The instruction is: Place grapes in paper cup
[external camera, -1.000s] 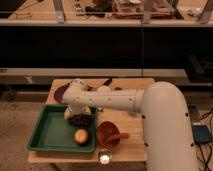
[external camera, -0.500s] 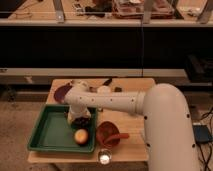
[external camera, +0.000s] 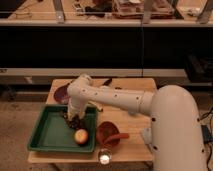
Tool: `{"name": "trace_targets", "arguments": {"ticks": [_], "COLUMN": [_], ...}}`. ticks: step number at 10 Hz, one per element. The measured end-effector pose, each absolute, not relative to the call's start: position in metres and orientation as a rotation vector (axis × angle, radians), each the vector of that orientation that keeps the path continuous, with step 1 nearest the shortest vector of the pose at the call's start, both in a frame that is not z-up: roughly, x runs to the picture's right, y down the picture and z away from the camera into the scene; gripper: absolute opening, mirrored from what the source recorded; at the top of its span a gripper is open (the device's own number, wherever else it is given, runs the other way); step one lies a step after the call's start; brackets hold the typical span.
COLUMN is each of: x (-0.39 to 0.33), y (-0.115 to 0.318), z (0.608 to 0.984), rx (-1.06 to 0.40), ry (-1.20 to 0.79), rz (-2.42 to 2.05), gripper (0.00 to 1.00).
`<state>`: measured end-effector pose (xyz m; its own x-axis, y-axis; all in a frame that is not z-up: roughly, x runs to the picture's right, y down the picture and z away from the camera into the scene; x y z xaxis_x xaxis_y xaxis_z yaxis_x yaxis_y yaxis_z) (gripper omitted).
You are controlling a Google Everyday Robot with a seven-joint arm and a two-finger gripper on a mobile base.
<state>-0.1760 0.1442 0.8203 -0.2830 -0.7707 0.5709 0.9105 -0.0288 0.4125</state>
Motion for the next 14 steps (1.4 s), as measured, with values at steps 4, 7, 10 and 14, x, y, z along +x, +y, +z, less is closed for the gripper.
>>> {"name": "trace_targets", "arguments": {"ticks": [4,7,10,14], "x": [-0.181,-0.179,-0.147,-0.086], "y": [0.095,0.04,-0.025,-0.073], "z": [0.772,0.72,0.677,0.657], "rx": [-0.071,0.058,0.2,0.279], "ry": [-0.974,-1.06,-1.094,-1.039], "rz": [-1.56,-1.472,-1.339,-1.161], "gripper": [0.0,0.0,0.0,0.0]}}
